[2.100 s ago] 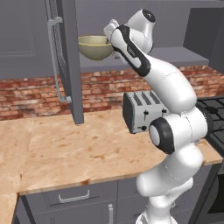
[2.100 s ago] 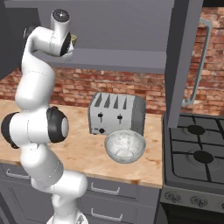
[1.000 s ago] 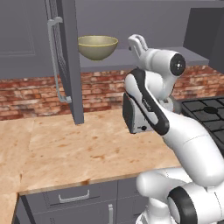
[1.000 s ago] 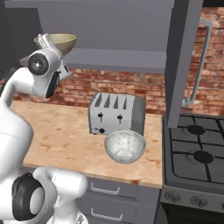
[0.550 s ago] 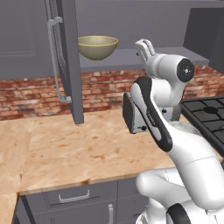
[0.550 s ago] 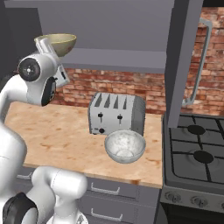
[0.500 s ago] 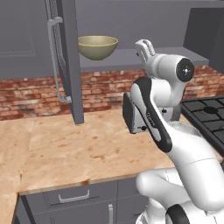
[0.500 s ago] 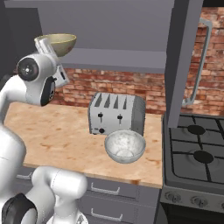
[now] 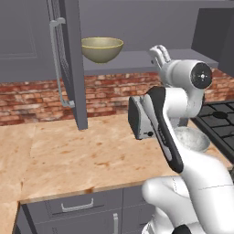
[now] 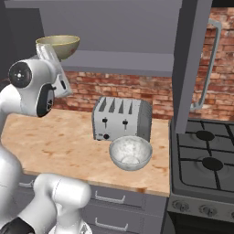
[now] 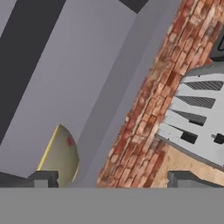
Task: Open the cabinet. Pick the bowls from the counter and place them in the cabinet. Then close the cabinet.
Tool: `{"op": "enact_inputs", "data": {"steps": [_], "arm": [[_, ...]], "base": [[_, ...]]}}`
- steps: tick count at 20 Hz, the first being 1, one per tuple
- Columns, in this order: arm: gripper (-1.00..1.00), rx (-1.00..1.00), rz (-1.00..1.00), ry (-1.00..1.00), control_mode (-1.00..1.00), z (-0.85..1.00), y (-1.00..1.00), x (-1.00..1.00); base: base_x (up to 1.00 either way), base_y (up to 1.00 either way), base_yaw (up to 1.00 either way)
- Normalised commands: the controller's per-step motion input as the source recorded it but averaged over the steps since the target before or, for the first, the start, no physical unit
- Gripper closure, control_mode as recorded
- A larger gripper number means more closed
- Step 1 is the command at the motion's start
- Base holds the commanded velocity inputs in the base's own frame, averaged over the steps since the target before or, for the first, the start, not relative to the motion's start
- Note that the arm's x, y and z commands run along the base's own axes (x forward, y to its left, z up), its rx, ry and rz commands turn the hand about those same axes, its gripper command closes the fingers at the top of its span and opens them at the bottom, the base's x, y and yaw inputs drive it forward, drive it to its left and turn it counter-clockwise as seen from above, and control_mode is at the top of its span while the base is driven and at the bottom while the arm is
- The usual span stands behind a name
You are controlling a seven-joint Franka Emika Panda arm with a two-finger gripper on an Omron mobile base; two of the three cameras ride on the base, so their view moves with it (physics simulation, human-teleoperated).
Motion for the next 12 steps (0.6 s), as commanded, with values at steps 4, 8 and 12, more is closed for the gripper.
{"op": "enact_inputs", "data": {"steps": [4, 8, 12], "arm": [[-1.0, -0.05, -0.04, 0.0, -1.0, -0.35, -0.38, -0.36], [-1.0, -0.04, -0.02, 0.0, -1.0, -0.39, -0.34, -0.36], [-1.0, -0.05, 0.0, 0.09, -1.0, -0.37, -0.19, -0.2]], "base": [[0.0, 0.0, 0.0], [0.0, 0.0, 0.0], [0.0, 0.0, 0.0]]}}
